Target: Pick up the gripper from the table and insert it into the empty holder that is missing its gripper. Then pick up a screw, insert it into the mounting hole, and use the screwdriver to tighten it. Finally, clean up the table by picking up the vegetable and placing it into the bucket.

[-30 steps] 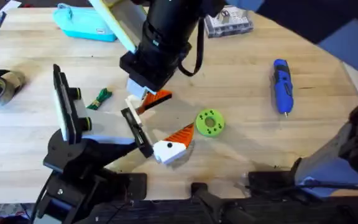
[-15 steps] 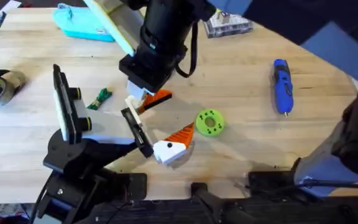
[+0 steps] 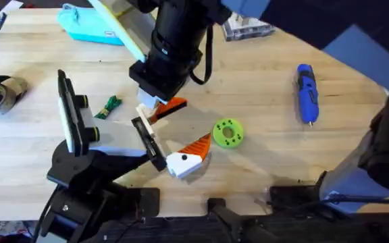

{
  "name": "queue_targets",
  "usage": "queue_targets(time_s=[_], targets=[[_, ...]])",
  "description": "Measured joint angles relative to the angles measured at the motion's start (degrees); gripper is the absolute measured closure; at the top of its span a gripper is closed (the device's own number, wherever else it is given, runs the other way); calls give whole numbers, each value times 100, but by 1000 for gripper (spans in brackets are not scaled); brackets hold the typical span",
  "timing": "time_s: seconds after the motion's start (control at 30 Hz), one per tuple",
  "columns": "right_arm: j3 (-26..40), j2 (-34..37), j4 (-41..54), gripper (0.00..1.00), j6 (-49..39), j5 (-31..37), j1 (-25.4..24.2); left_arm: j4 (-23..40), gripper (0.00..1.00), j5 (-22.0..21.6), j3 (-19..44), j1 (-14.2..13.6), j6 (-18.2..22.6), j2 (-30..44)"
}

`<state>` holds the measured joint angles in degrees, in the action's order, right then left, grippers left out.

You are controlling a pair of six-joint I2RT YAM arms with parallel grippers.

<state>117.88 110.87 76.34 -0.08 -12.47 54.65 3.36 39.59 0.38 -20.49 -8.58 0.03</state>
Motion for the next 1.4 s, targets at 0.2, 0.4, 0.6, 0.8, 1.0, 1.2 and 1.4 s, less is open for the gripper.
queue_targets(time_s=[0.2, 0.4, 0.6, 0.8, 1.0, 1.2, 1.4], targets=[[5, 45, -24, 995, 0, -2, 9, 4, 10, -23, 0, 2, -29, 2], [9, 63, -197, 995, 0, 0, 9, 2, 10, -35, 0, 0, -70, 0], [9, 63, -247, 995, 0, 0, 9, 0, 10, -35, -2, 0, -66, 2], [9, 63, -264, 995, 0, 83, 11, 0, 10, -35, 0, 0, -63, 0], [9, 63, -264, 995, 0, 122, 37, 0, 10, -35, 0, 0, -63, 2], [9, 66, -262, 995, 0, 122, 37, 0, 10, -33, 0, 0, -63, 2], [13, 115, -252, 995, -2, 105, 48, 2, 10, -31, 0, 0, -68, 2]])
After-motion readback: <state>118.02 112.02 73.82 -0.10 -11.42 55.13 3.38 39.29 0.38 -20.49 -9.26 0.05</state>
